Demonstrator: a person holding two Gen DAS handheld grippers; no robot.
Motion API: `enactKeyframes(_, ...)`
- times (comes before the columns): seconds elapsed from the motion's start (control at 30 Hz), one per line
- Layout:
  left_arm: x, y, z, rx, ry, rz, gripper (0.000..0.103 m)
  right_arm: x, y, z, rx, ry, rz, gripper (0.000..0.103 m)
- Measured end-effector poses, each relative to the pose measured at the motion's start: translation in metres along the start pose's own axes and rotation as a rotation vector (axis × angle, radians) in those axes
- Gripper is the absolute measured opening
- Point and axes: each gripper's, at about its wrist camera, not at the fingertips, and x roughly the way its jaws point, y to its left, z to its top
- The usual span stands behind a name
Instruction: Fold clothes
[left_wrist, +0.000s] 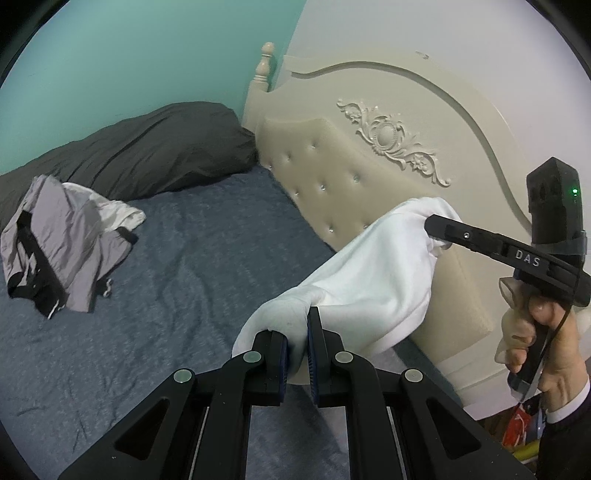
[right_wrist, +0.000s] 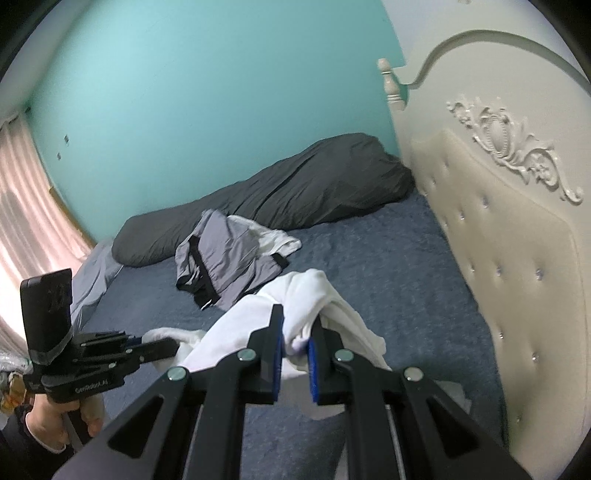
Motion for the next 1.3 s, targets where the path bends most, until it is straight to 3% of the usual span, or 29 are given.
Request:
enactKeyframes(0.43, 0.042, -0.031, 0.05, 0.027, -0.013, -0.012, 0.009, 0.001, -0.061, 0.032, 0.038, -0.047, -0.052, 0.01)
enactKeyframes(0.83, 0.091, -0.054, 0.058, 0.032, 0.005, -0.009, 0.009, 0.008, -0.102, 0.05, 0.059, -0.061, -0.114, 0.01)
enactKeyframes(1.07, 0.133, -0.072, 0.007, 0.043, 0.102, -0.033, 0.009, 0.016, -0.14, -0.001, 0.091, 0.032, -0.157, 0.01)
enactKeyframes(1.3, 0.128, -0.085, -0.043, 0.042, 0.131, -0.063, 0.009, -0.001, -0.163, -0.064, 0.121, 0.092, -0.135, 0.01)
